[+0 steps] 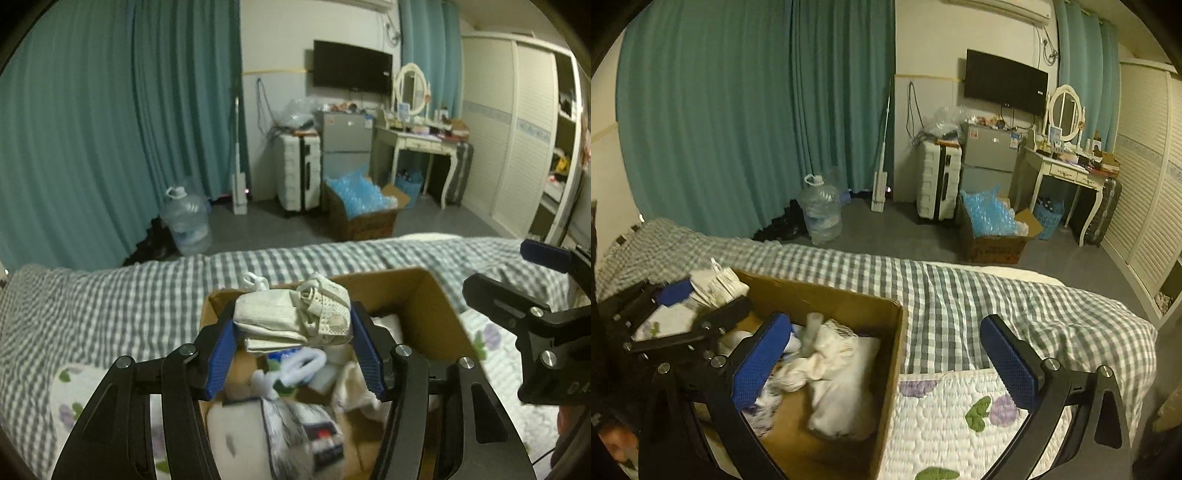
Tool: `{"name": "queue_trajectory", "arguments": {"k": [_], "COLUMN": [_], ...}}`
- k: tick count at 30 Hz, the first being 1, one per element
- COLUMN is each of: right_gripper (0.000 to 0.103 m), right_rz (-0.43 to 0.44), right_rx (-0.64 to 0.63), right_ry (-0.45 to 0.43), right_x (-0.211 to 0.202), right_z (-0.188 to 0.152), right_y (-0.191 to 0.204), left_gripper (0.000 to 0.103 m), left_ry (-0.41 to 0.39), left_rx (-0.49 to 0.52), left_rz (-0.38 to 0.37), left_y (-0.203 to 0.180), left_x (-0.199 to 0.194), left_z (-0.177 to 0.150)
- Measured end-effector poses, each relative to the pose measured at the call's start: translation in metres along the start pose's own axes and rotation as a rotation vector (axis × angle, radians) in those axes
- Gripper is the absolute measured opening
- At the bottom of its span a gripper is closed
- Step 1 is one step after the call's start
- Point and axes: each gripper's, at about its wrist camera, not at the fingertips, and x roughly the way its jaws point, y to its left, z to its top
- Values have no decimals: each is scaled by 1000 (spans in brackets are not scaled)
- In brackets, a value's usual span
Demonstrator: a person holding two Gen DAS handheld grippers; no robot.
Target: Organize soft objects
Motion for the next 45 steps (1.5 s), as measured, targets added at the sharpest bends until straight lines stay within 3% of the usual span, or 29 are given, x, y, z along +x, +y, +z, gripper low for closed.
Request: {"name": "queue_trajectory", "arguments": {"k": [3, 5, 6, 13, 17, 19, 22, 24, 28, 32, 38, 41, 45], "right_gripper": [103, 103, 103, 103, 103, 103, 103, 103, 103, 103, 103, 103, 103], "right_rz": [-6, -16, -6, -23, -57, -71, -92, -90, -71, -57, 50, 106, 115], "right_rx": [19, 31, 30, 38, 32, 21, 5, -9, -37, -41, -12, -21, -38], "right_ry": [7, 18, 21, -28, -77, -110, -190, -235, -314, -366, -434, -471, -519], "right_x": [15, 19, 18, -27, -90, -125, -190, -233, -302, -343, -374, -372, -351], "right_z": [-5, -6, -6, 4, 22, 31, 43, 48, 44, 30, -11, -30, -62], "right_y": [-6, -10, -11, -16, -21, -22, -21, -17, -2, 12, 27, 35, 48], "left_gripper": [61, 83, 85, 87, 87, 87, 103, 103, 103, 103, 103, 103, 103], "left_ry": [5, 18, 23, -41, -86, -155, -254, -311, -424, -488, -551, -552, -535], "left_rx": [-3, -3, -4, 17, 23, 42, 57, 44, 37, 8, -16, -36, -45], "left_rz": [-3, -28, -18, 43, 6, 18, 46, 67, 78, 64, 147, 147, 171], "left_y": [2, 1, 0, -10, -15, -20, -27, -29, -28, -20, -13, -8, 5], "left_x": [10, 14, 14, -23, -77, -119, -183, -222, -294, -346, -366, -355, -325], "left_z": [-3, -1, 0, 10, 25, 31, 38, 41, 42, 31, -8, -30, -64]}}
